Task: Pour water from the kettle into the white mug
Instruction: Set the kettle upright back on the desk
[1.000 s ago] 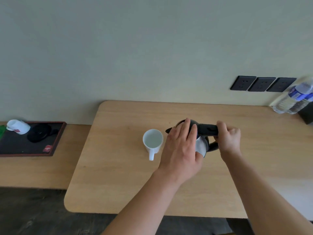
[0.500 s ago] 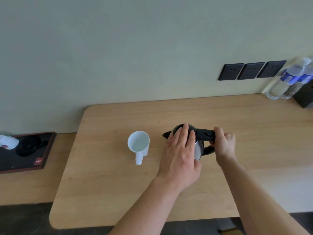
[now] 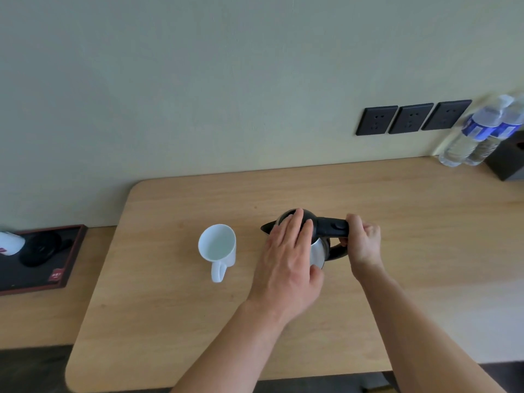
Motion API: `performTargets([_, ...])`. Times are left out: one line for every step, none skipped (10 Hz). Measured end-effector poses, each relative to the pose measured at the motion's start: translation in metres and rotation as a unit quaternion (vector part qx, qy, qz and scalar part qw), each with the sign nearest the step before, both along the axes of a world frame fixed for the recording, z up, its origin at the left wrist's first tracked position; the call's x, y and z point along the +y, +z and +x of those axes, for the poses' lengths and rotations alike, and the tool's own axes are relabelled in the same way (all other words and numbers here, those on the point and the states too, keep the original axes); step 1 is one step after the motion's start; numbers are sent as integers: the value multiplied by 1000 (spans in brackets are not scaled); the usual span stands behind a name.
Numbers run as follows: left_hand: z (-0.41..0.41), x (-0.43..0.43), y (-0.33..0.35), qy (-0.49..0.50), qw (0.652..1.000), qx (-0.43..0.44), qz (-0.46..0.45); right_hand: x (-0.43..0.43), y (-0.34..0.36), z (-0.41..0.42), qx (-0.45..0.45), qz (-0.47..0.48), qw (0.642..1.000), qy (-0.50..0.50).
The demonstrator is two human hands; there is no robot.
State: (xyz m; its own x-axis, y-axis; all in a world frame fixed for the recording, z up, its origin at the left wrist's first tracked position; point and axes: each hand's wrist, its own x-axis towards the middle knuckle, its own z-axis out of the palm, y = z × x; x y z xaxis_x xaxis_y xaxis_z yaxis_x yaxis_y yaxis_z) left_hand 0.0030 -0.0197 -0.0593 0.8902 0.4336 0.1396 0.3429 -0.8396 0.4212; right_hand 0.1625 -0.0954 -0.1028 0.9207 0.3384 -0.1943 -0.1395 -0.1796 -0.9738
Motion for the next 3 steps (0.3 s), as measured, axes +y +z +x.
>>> performTargets([-3, 4, 4, 6, 1000, 13, -12, -2, 4, -1, 0, -14, 1000, 8])
performTargets([-3, 6, 7, 0, 1000, 17, -6, -5, 2, 3, -12, -55, 998, 38])
performTargets([-6, 8, 17, 1, 1000, 12, -26, -10, 10, 6, -23, -85, 994, 68])
